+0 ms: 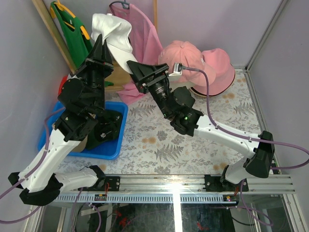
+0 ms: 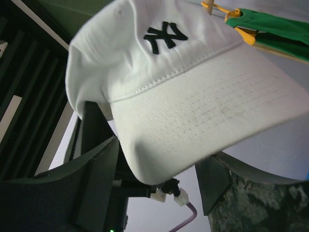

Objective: Stack the hats
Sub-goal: Stack the hat on the hat.

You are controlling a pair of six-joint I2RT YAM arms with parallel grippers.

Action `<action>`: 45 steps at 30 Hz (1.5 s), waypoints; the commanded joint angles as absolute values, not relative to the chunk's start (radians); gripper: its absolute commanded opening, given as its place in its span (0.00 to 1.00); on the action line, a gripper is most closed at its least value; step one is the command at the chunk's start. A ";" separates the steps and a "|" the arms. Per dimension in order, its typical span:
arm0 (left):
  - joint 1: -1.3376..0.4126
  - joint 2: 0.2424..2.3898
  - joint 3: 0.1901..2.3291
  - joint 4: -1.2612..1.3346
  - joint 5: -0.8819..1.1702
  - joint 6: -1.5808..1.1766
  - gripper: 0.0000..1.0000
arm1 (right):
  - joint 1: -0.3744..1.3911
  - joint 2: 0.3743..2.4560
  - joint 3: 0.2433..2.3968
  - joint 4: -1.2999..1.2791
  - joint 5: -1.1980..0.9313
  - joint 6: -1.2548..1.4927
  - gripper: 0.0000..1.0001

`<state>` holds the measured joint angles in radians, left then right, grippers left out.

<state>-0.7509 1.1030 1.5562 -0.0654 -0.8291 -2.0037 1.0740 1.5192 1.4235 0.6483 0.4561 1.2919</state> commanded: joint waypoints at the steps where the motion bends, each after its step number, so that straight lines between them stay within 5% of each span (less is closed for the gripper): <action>1: -0.747 1.062 1.497 0.001 -0.820 -2.009 0.00 | 1.049 1.508 1.447 0.766 0.480 1.292 0.66; 15: -0.739 0.926 1.341 0.131 -0.807 -1.948 0.00 | 0.982 1.538 1.538 0.681 0.284 1.287 0.14; 26: -0.703 0.825 1.279 0.190 -0.815 -1.684 0.00 | 0.887 1.525 1.658 0.520 0.094 1.180 0.00; 45: -0.657 0.972 1.376 0.165 -0.522 -1.153 0.00 | 0.428 1.403 1.601 0.421 -0.452 1.192 0.00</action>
<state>-0.6998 0.9714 1.2945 0.0528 -0.5636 -1.3010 0.5575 1.4570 1.6165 0.3420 -0.4046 1.1759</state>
